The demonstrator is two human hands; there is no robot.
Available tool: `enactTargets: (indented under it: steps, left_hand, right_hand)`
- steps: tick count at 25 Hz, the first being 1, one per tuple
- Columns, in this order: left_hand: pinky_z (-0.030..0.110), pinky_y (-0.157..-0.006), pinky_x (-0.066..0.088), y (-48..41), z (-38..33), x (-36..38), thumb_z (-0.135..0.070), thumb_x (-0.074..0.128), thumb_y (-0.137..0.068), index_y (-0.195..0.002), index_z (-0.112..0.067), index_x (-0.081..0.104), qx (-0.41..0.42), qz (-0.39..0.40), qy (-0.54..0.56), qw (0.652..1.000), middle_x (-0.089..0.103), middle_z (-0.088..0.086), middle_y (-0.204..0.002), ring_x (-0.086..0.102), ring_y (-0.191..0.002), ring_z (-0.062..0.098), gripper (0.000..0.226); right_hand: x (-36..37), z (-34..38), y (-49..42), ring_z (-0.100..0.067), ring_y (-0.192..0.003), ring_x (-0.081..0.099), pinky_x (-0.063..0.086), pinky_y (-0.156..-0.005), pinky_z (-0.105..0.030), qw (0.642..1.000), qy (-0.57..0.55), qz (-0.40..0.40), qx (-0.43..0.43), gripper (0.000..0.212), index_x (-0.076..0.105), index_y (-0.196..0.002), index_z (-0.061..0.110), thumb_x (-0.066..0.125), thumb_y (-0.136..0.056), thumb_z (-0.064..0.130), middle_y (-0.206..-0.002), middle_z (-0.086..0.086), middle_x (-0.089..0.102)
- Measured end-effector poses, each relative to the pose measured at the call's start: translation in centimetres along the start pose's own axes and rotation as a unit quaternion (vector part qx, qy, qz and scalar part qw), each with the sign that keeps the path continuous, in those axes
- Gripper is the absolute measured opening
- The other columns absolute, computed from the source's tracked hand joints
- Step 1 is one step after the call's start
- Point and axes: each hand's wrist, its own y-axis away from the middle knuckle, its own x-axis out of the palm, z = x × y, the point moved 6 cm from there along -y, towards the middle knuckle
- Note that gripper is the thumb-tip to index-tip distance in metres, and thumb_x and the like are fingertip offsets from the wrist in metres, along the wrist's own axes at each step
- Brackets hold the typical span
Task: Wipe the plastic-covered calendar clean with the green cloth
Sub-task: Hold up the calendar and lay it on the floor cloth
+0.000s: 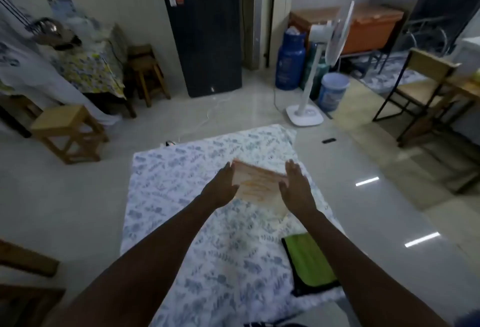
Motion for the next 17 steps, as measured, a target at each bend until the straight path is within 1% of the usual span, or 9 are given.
enactTargets:
  steps: [2,3,5,6,8,10,13,15,17]
  left_hand:
    - [0.03,-0.121,0.009,-0.6,0.4,0.1,-0.027,0.041,-0.101,-0.153,-0.006,0.0,-0.007,-0.031,0.051,0.998,-0.001,0.01,-0.163,0.005,-0.151,0.021,0.07]
    - [0.028,-0.119,0.01,-0.7,0.6,0.1,-0.025,0.042,-0.101,-0.152,-0.005,-0.001,-0.019,-0.04,0.065,0.997,0.001,0.012,-0.163,0.007,-0.151,0.022,0.07]
    - [0.028,-0.116,0.021,-1.6,0.7,0.2,-0.021,0.045,-0.1,-0.153,-0.006,0.0,-0.051,-0.038,0.123,0.99,0.008,0.012,-0.163,0.019,-0.148,0.025,0.071]
    - [0.031,-0.113,0.027,-1.8,0.7,0.4,-0.019,0.047,-0.099,-0.153,-0.008,0.0,-0.067,-0.031,0.144,0.987,0.012,0.011,-0.162,0.025,-0.146,0.026,0.072]
    - [0.037,-0.111,0.034,-2.7,0.9,1.0,-0.014,0.047,-0.099,-0.154,-0.011,0.005,-0.087,-0.023,0.172,0.981,0.02,0.01,-0.161,0.033,-0.142,0.029,0.069]
    - [0.034,-0.107,0.042,-3.3,1.5,1.6,-0.006,0.044,-0.099,-0.151,-0.01,0.021,-0.096,-0.044,0.204,0.973,0.036,0.007,-0.154,0.044,-0.135,0.028,0.057]
    - [0.013,-0.083,0.045,-3.0,2.3,1.4,0.005,0.039,-0.097,-0.132,-0.001,0.051,-0.104,-0.091,0.191,0.972,0.055,0.004,-0.124,0.055,-0.111,0.02,0.038]
    - [0.017,-0.083,0.042,-2.4,3.6,1.3,0.001,0.047,-0.096,-0.12,-0.002,0.061,-0.119,-0.134,0.155,0.971,0.065,0.012,-0.117,0.061,-0.108,0.026,0.029]
    - [0.023,-0.086,0.044,-0.8,5.0,0.7,-0.007,0.056,-0.094,-0.112,-0.004,0.068,-0.122,-0.189,0.148,0.963,0.069,0.014,-0.113,0.063,-0.105,0.025,0.022]
  right_hand:
    - [0.0,-2.3,0.9,-0.032,-0.147,0.02,0.016,-0.117,-0.038,0.995,-0.053,-0.044,0.068,0.067,0.022,-0.149,0.0,0.022,-0.099,0.043,-0.158,-0.018,0.024]
    - [0.5,-3.3,1.6,-0.032,-0.146,0.024,0.017,-0.117,-0.035,0.991,-0.076,-0.046,0.101,0.061,0.024,-0.148,-0.002,0.028,-0.101,0.036,-0.156,-0.02,0.027]
    - [2.0,-5.1,2.3,-0.031,-0.143,0.03,0.021,-0.116,-0.036,0.979,-0.131,-0.017,0.153,0.053,0.028,-0.147,-0.001,0.037,-0.102,0.024,-0.154,-0.02,0.032]
    - [2.6,-5.4,2.2,-0.031,-0.141,0.034,0.026,-0.115,-0.038,0.976,-0.152,-0.003,0.159,0.053,0.03,-0.147,0.001,0.036,-0.102,0.028,-0.152,-0.019,0.036]
    - [3.5,-5.7,1.8,-0.03,-0.128,0.049,0.043,-0.105,-0.044,0.972,-0.18,-0.006,0.149,0.057,0.042,-0.141,0.008,0.03,-0.099,0.044,-0.14,-0.016,0.051]
    - [3.9,-6.5,1.4,-0.029,-0.113,0.059,0.05,-0.09,-0.04,0.967,-0.191,-0.034,0.164,0.045,0.05,-0.13,0.008,0.033,-0.1,0.037,-0.126,-0.014,0.059]
    - [3.4,-6.5,0.9,-0.024,-0.097,0.059,0.04,-0.077,-0.028,0.968,-0.188,-0.071,0.151,0.026,0.056,-0.117,0.001,0.042,-0.1,0.014,-0.11,-0.014,0.063]
    - [3.0,-5.8,0.6,-0.02,-0.091,0.057,0.036,-0.074,-0.024,0.969,-0.19,-0.078,0.137,0.019,0.058,-0.11,0.002,0.045,-0.099,0.009,-0.1,-0.008,0.062]
    - [3.1,-5.0,0.3,-0.021,-0.086,0.058,0.036,-0.069,-0.026,0.969,-0.199,-0.081,0.122,0.016,0.059,-0.104,0.006,0.045,-0.1,0.012,-0.094,-0.002,0.06]
